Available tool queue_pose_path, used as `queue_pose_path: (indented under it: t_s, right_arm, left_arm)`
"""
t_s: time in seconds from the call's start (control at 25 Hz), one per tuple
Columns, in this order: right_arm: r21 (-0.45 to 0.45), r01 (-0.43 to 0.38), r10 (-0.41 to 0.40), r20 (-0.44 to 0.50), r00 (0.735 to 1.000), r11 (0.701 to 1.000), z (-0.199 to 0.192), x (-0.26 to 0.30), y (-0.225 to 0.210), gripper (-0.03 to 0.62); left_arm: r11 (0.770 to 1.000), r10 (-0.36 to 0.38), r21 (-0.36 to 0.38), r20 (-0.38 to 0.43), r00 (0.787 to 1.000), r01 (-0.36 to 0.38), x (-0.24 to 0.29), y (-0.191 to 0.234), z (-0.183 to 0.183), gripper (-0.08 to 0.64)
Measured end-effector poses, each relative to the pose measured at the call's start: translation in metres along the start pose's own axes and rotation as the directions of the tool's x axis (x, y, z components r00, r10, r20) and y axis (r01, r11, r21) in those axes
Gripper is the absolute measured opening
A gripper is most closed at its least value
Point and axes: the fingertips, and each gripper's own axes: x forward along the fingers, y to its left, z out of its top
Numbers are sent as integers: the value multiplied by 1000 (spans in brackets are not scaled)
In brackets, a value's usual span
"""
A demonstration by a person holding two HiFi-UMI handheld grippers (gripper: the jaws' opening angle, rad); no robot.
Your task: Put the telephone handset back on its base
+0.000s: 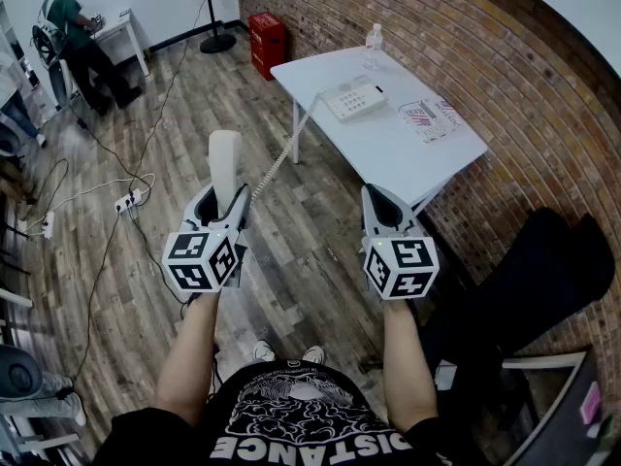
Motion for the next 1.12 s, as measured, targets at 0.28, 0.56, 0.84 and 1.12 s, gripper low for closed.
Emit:
queue_pose_path:
  t_s: [0.28, 0.56, 0.84, 1.12]
  right_arm:
    - [27, -11, 11, 3, 1000, 1000, -4, 5, -23, 0]
    - [18, -48, 48, -6, 999, 999, -8, 13, -44, 0]
    - [21, -60, 60, -5, 998, 998, -8, 34, -59, 0]
    - [17, -33, 33, -25, 999, 999, -11, 87, -64, 0]
  left_arm:
    - [1000, -3, 3, -26, 1000, 3, 23, -19, -7, 216]
    - [1000, 23, -15, -23, 999, -23, 42, -30, -9, 216]
    - [1000, 17, -15, -25, 1000, -18, 71, -29, -10, 216]
    - [1000, -21, -22, -33, 999, 20, 124, 7, -6, 216]
